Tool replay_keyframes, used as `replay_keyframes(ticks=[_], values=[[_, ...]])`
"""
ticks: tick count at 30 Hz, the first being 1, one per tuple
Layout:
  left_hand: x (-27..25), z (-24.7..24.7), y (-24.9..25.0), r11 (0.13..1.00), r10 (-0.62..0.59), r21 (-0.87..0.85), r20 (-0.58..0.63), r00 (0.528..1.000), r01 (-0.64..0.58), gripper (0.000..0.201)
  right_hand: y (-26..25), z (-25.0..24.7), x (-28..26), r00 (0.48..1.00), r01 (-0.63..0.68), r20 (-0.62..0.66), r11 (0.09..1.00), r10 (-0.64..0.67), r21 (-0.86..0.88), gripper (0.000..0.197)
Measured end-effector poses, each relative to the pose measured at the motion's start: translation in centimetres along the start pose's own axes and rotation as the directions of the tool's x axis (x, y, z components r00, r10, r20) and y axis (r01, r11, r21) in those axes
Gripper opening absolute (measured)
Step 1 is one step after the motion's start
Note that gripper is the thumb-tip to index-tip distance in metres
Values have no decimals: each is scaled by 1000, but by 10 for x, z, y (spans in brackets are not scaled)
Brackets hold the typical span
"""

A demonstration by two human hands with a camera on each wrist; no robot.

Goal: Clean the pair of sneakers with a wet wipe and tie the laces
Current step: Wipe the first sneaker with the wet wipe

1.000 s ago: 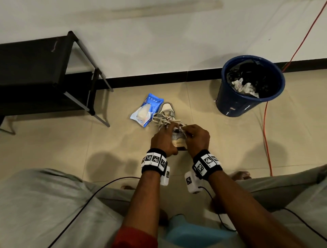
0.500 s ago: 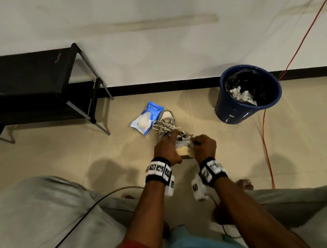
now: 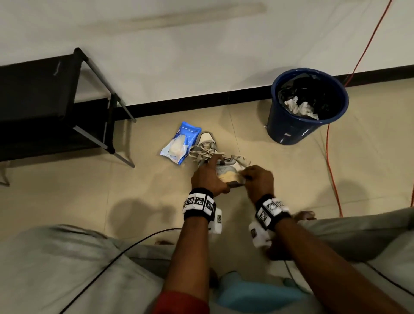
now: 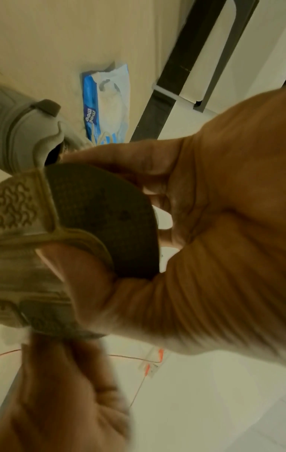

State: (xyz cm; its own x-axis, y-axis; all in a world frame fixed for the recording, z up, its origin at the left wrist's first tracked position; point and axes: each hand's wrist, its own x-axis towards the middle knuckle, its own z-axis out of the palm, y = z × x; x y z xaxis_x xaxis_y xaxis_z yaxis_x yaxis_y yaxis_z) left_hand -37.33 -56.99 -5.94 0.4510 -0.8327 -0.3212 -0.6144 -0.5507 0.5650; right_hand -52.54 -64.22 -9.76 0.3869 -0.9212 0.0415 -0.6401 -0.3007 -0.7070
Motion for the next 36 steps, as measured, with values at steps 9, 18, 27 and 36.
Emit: replay_keyframes(ticks=[9,18,27,36], values=[[4,-3,0,999,-47,-6,-21,999,47,89,1,-5,-7,1000,16,21,999,-16,34,16],[5,-5,4,989,-101,-114,-21,995,98,83,-23,-7,-7,997,78,7,978,-81,193,27],[12,-11,10,978,-105,-182,1,994,103,99,-40,-8,0,990,131,13,948,-140,291,30],[17,-9,2,977,-120,-172,27,992,123,104,9,1,6,997,-53,-46,986,61,159,23]])
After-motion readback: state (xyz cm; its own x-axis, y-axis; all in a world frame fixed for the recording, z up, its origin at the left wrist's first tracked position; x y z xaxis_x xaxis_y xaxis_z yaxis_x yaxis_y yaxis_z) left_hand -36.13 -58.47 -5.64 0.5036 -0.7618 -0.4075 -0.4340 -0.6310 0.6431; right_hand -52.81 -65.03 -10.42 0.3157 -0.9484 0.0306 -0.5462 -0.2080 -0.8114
